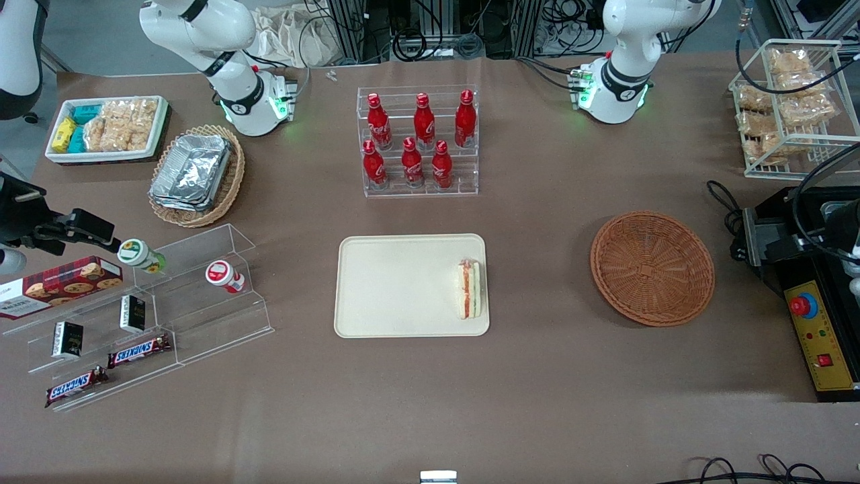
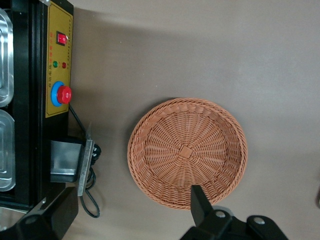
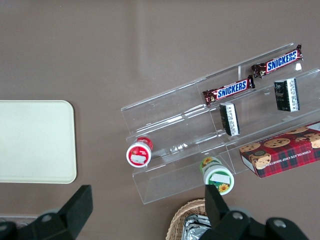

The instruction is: Place sandwich from basket to tray

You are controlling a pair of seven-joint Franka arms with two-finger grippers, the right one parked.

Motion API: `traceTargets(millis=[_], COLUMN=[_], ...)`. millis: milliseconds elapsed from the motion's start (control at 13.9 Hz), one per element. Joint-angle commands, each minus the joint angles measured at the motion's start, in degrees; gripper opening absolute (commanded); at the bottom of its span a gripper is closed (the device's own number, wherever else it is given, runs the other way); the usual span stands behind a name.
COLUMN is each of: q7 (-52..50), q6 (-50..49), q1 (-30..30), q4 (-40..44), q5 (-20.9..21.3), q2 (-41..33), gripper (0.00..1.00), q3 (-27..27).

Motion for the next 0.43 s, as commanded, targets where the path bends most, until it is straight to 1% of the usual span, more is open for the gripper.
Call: traceTargets(millis=[0,144,216,360], q7=[5.05,7.18,7.27,7.45], q6=[-0.25,-0.42,-0.42,-0.42], q1=[-5.95,-9.45,-10.43,-10.27], q4=[-1.41,-0.71,-0.27,0.43], q5=[-2.11,-2.03,-1.94,-1.85], q2=[-1.34,-0.55,-0.02,0.07], gripper=[1.0,1.0,1.0,1.0], q3=[5.92,9.08,9.61,9.36])
